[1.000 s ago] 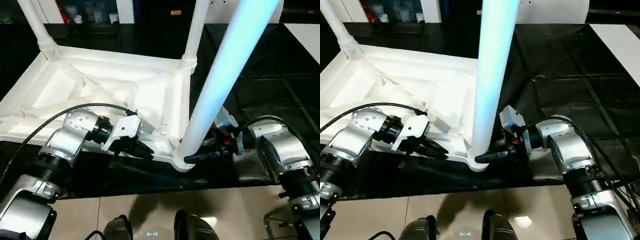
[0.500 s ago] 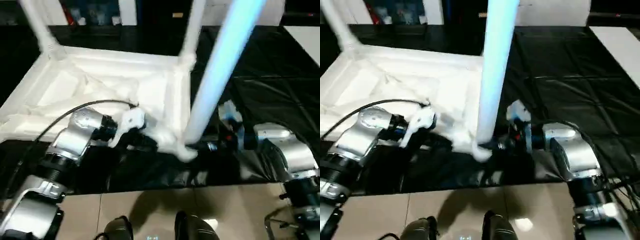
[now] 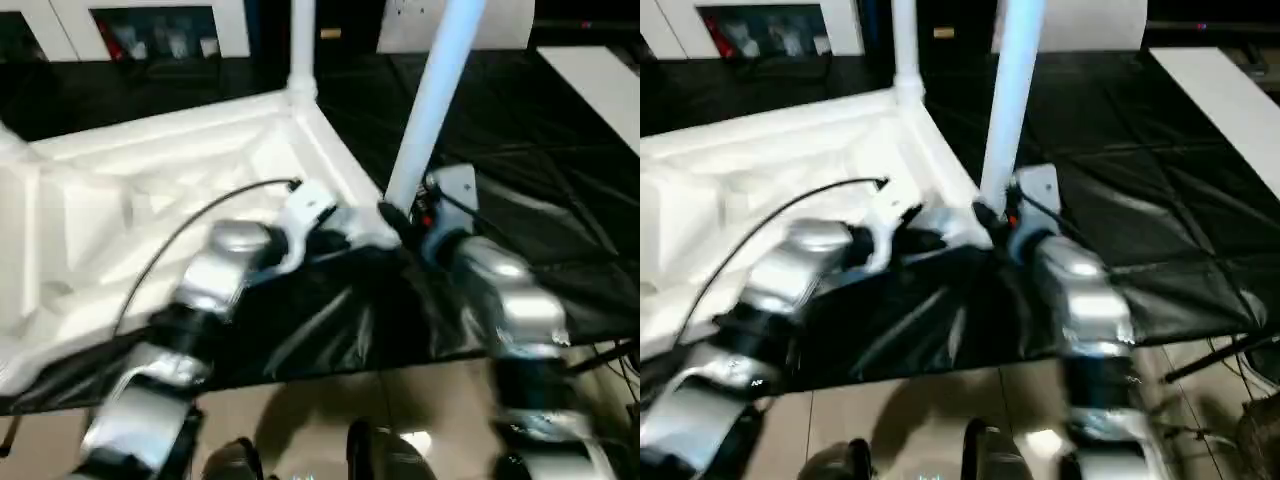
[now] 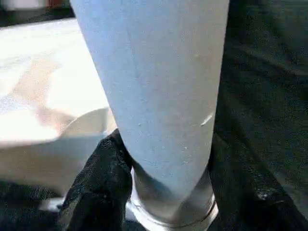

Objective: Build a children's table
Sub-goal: Rotate leg to tighten

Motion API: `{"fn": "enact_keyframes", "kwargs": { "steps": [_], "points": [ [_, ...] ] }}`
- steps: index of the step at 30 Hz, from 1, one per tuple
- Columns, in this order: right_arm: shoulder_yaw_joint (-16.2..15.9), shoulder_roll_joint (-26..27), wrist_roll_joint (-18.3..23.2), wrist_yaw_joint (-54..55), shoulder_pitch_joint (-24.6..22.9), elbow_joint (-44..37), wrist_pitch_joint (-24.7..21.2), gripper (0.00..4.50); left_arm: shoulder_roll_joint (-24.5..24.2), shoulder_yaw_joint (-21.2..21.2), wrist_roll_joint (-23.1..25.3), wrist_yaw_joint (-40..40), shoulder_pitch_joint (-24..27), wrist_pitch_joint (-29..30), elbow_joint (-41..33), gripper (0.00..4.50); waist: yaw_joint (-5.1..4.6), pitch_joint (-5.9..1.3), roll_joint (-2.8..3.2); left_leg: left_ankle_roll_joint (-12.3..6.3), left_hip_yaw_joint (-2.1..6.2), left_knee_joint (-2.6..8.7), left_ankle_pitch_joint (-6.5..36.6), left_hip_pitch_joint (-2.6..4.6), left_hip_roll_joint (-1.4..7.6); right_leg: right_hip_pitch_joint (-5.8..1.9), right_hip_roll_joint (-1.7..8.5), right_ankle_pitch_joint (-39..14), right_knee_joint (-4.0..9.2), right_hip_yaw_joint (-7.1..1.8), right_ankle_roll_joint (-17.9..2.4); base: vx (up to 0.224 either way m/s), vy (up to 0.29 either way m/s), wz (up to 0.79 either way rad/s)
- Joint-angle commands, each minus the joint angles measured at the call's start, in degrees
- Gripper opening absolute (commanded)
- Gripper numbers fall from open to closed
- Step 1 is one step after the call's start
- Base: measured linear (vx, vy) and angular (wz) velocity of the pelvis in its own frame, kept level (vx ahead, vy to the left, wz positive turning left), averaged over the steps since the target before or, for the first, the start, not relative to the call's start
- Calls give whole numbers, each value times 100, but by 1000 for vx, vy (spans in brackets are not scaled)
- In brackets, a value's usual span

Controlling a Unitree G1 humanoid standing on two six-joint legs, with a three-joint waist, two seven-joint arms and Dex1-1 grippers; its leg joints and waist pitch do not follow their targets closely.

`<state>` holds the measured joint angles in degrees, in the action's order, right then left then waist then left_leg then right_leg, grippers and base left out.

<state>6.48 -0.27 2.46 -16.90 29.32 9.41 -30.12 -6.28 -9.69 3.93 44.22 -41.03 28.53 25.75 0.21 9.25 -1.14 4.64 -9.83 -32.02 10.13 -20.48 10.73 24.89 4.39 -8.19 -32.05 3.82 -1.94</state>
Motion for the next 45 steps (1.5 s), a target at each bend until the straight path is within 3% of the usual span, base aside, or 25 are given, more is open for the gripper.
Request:
{"fn": "enact_keyframes", "kwargs": {
  "steps": [1, 2, 4, 7, 8, 11, 13, 19, 22, 24, 25, 26, 28, 29, 34, 38, 45],
  "points": [
    [-894, 674, 395, -391, -130, 280, -244, 199, 435, -62, -43, -744, -189, 7, 130, 0, 9, -383, -4, -341, 44, 390, 1235, 26, 138, -284, 319, -2492, 451, -235, -697, 0, 0, 0],
    [-813, 735, 408, -309, -132, 281, -202, 199, 439, -93, -16, -727, -160, 20, 70, 0, 9, -389, -13, -384, 36, 390, 1170, 10, 133, -306, 310, -2264, 423, -242, -763, 0, 0, 0],
    [-755, 744, 374, -259, -149, 250, -108, 266, 383, -192, 48, -591, -104, -52, -15, 0, 16, -410, -4, -469, 25, 375, 995, -7, 130, -336, 316, -1896, 380, -252, -884, 0, 0, 0],
    [-760, 687, 331, -308, -180, 201, 2, 273, 311, -243, 85, -514, -54, -70, -72, 0, 17, -404, -3, -514, 16, 374, 965, -20, 129, -349, 320, -1877, 378, -250, -970, 0, 0, 0],
    [-720, 623, 305, -337, -191, 184, 56, 304, 240, -261, 87, -436, -13, -81, -110, 0, 24, -409, 2, -498, 17, 375, 973, -13, 135, -352, 325, -1938, 380, -251, -961, 0, 0, 0],
    [-651, 292, 313, -580, -234, 110, 251, 318, 8, -318, 76, -145, 104, -220, -203, 0, 22, -420, 7, -488, 18, 371, 938, -22, 142, -357, 324, -1853, 367, -255, -986, 0, 0, 0],
    [-611, 84, 344, -766, -263, 61, 360, 350, -123, -351, 63, 35, 164, -324, -248, 0, 15, -428, 8, -505, 18, 367, 887, -26, 148, -373, 319, -1647, 340, -257, -1040, 0, 0, 0],
    [-579, -898, 593, -2084, -438, -147, 660, 395, -772, -468, 122, 756, 278, -866, -123, 0, 15, -484, 24, -781, -2, 302, 453, -47, 148, -423, 309, -772, 231, -265, -1345, 0, 0, 0],
    [-583, -1083, 628, -2361, -460, -154, 725, 419, -902, -491, 121, 898, 280, -997, -69, 0, 13, -491, 8, -1006, -11, 268, 171, -67, 155, -440, 305, -228, 164, -264, -1573, 0, 0, 0],
    [-634, -1317, 647, -2713, -481, -171, 808, 419, -1064, -528, 94, 1150, 296, -1142, -43, 0, 25, -474, 4, -994, -13, 270, 273, -63, 152, -440, 310, -443, 190, -260, -1561, 0, 0, 0],
    [-687, -1557, 690, -3103, -485, -176, 883, 419, -1247, -593, 24, 1520, 330, -1380, -45, 0, 35, -452, -1, -913, -10, 281, 526, -51, 159, -433, 321, -900, 232, -261, -1484, 0, 0, 0],
    [-734, -1788, 786, -3541, -480, -196, 905, 419, -1438, -668, -40, 1916, 368, -1608, -65, 0, 29, -446, -7, -876, -13, 285, 575, -51, 164, -425, 317, -1005, 236, -265, -1466, 0, 0, 0],
    [-734, -1788, 786, -3541, -480, -196, 905, 419, -1438, -668, -40, 1916, 368, -1608, -65, 0, 31, -429, 3, -793, -8, 300, 755, -35, 181, -399, 319, -1335, 263, -267, -1388, 0, 0, 0],
    [-864, -2208, 954, -4313, -430, -126, 1017, 419, -1813, -846, -169, 2762, 432, -2023, -102, 0, 47, -426, -13, -749, -8, 297, 863, -11, 180, -376, 321, -1517, 291, -263, -1348, 0, 0, 0],
    [-1007, -2514, 1062, -4990, -355, 23, 1125, 419, -2098, -1000, -259, 3421, 446, -2284, -128, 0, 73, -423, -5, -705, -15, 298, 849, 1, 208, -350, 322, -1346, 232, -292, -1421, 0, 0, 0],
    [-1191, -2727, 1177, -5693, -197, 256, 1240, 419, -2306, -1106, -416, 4021, 416, -2505, -138, 0, 175, -441, -22, -710, -27, 285, 756, 1, 225, -352, 327, -1245, 181, -284, -1498, 0, 0, 0],
    [-1416, -2853, 1417, -6425, -65, 365, 1219, 361, -2455, -1204, -451, 4430, 388, -2765, -84, 0, 231, -447, -42, -751, -34, 269, 637, -25, 220, -360, 333, -1178, 163, -284, -1464, 0, 0, 0]
  ]
}}
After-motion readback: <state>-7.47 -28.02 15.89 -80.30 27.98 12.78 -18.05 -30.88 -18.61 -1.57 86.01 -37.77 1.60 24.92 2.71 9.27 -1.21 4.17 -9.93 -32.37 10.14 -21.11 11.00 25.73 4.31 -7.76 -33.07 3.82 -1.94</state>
